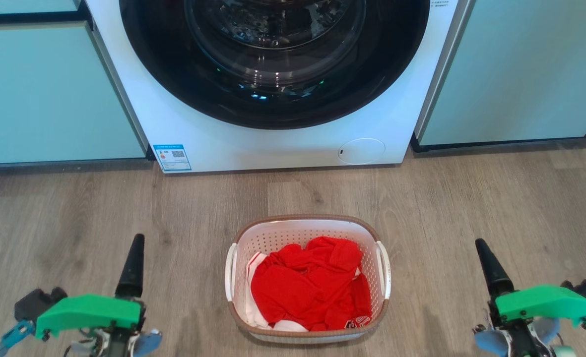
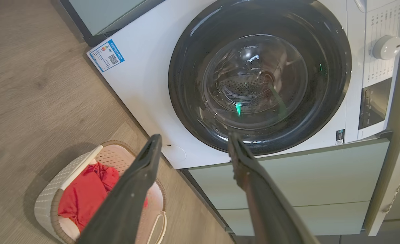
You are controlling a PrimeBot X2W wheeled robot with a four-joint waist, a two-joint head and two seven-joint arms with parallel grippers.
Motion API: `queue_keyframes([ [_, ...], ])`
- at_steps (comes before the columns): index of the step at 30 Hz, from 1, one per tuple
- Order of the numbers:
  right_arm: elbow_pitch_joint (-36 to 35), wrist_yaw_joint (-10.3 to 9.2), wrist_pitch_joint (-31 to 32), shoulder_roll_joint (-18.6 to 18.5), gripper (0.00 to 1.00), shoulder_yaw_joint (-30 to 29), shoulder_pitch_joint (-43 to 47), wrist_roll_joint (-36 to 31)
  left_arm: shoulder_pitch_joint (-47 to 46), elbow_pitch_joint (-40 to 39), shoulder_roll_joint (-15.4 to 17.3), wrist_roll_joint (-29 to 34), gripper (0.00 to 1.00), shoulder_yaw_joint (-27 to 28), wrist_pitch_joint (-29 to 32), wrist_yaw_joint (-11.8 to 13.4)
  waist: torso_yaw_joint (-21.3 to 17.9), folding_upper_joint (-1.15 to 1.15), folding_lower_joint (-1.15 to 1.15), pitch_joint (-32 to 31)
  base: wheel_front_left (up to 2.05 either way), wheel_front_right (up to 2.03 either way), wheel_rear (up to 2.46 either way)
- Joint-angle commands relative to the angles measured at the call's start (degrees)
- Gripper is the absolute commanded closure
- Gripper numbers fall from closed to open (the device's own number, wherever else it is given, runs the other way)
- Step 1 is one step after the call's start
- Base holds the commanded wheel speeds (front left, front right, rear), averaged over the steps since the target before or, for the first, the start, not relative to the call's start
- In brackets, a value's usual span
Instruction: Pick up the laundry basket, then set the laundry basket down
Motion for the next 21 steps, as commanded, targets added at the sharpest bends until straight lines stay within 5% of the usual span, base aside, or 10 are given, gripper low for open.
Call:
queue_keyframes([
  [1,-2.5,0.03,-0.9,-0.5,0.0,0.9,-2.8,-2.2,-2.9,-2.8,0.6,2.6,0.0,-0.1,-0.6,0.2,0.0,0.0,0.0,0.0,0.0,0.0,0.0],
  [21,-5.9,0.04,-4.1,-0.6,0.0,4.5,-2.4,-19.0,-2.0,-5.4,1.1,23.2,0.0,-3.6,-3.8,2.6,-0.1,0.0,0.0,-0.1,0.0,0.0,0.0],
])
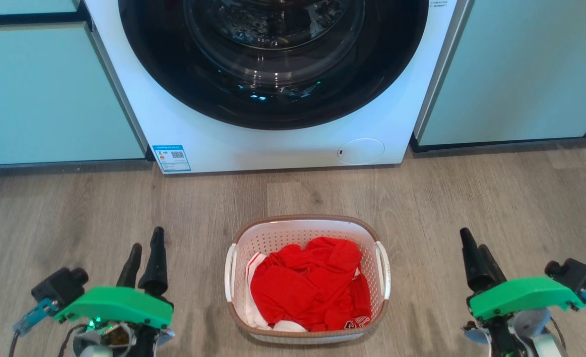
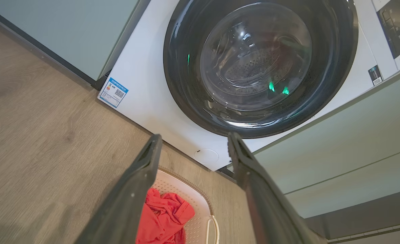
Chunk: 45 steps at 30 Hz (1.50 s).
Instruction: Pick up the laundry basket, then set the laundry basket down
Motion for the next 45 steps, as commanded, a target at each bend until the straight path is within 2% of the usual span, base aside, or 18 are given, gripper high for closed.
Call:
queue_keyframes([
  [1,-2.4,0.04,-0.7,-0.6,0.0,1.1,-2.4,-1.7,-2.1,-2.5,1.0,1.8,0.0,0.4,-0.7,0.3,0.0,0.0,0.0,0.0,0.0,0.0,0.0],
  [9,-3.3,0.04,-2.3,-0.6,0.0,2.7,-2.2,-8.0,-1.6,-3.3,2.1,9.2,0.0,-1.9,-2.2,1.9,0.0,0.0,0.0,-0.1,0.0,0.0,0.0],
  [25,-4.1,0.05,-4.9,-0.8,0.0,5.1,-1.5,-18.8,-0.4,-4.2,3.7,20.0,0.0,-5.3,-4.8,4.9,-0.4,0.0,0.0,-0.6,0.0,0.0,0.0],
  [45,-3.0,0.07,-8.1,-0.9,0.0,8.1,-0.7,-30.2,1.8,-3.8,2.8,31.2,0.0,-5.4,-8.0,4.4,-0.5,0.0,0.0,-1.2,0.0,0.0,0.0],
])
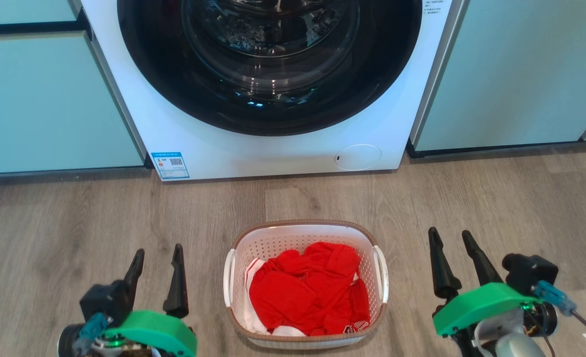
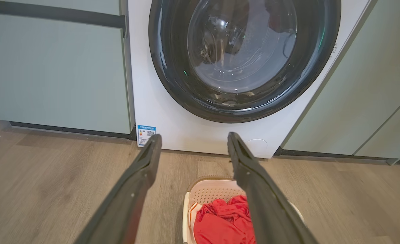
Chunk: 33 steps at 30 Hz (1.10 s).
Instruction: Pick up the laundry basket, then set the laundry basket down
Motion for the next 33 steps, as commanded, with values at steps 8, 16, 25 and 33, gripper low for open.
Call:
queue_keyframes([
  [8,-1.4,0.07,-2.3,-0.7,0.0,2.6,-0.8,-6.0,-1.1,-1.8,-0.6,6.7,0.0,1.6,-2.1,-0.4,-0.1,0.0,0.0,0.0,0.0,0.0,0.0],
  [16,-1.5,0.08,-3.7,-0.7,0.0,3.6,-0.7,-11.0,-0.7,-1.9,-1.2,12.0,0.0,2.0,-3.4,-0.9,-0.2,0.0,0.0,0.0,0.0,0.0,0.0],
  [25,-1.4,0.08,-4.2,-0.7,0.0,3.9,-0.7,-12.9,-0.4,-1.8,-1.8,13.5,0.0,3.1,-4.0,-1.6,-0.2,0.0,0.0,0.1,0.0,0.0,0.0],
  [33,-1.4,0.08,-4.2,-0.7,0.0,3.8,-0.8,-12.8,-0.4,-1.4,-2.0,13.1,0.0,3.8,-4.0,-2.2,-0.3,0.0,0.0,0.2,0.0,0.0,0.0],
])
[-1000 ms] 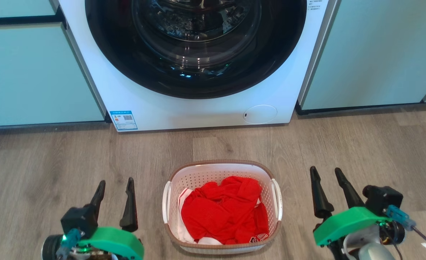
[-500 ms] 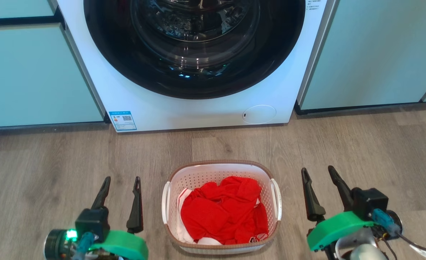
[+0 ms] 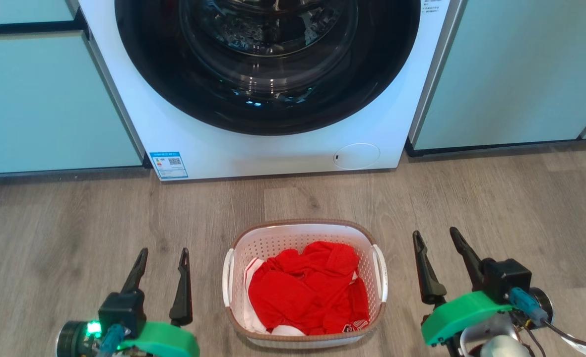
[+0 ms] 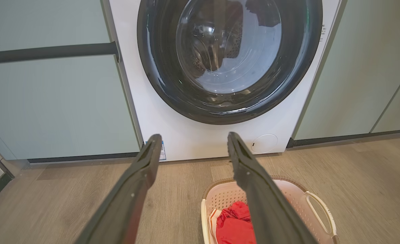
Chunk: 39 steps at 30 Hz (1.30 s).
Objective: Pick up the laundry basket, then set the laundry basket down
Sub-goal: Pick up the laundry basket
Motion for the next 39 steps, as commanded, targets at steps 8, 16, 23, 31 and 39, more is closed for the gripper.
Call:
queue_keyframes([
  [8,-1.8,0.08,-0.7,-0.6,0.0,1.2,-0.9,-0.3,-2.0,-1.1,-0.4,0.3,0.0,1.9,-0.6,-0.5,-0.1,0.0,0.0,0.2,0.0,0.0,0.0],
  [16,-1.9,0.08,-0.7,-0.6,0.0,1.0,-0.8,-0.3,-2.1,-1.2,-0.4,0.4,0.0,1.8,-0.6,-0.5,-0.1,0.0,0.0,0.4,0.0,0.0,0.0],
  [23,-1.7,0.08,-0.7,-0.6,0.0,1.1,-0.9,0.0,-2.2,-1.2,-0.4,0.6,0.0,1.6,-0.6,-0.5,0.0,0.0,0.0,0.9,0.0,0.0,0.0],
  [31,-1.5,0.08,-0.7,-0.6,0.0,1.1,-1.9,0.0,-3.4,-0.3,-0.4,0.7,0.0,1.4,-0.6,-1.0,0.0,0.0,0.0,3.6,0.0,0.0,0.0],
  [39,0.8,0.08,-0.7,-0.6,0.0,0.4,-7.5,-0.8,-9.4,2.5,-0.4,-0.7,0.0,0.9,-0.6,-1.2,0.4,0.0,0.0,12.7,0.0,0.0,0.0],
])
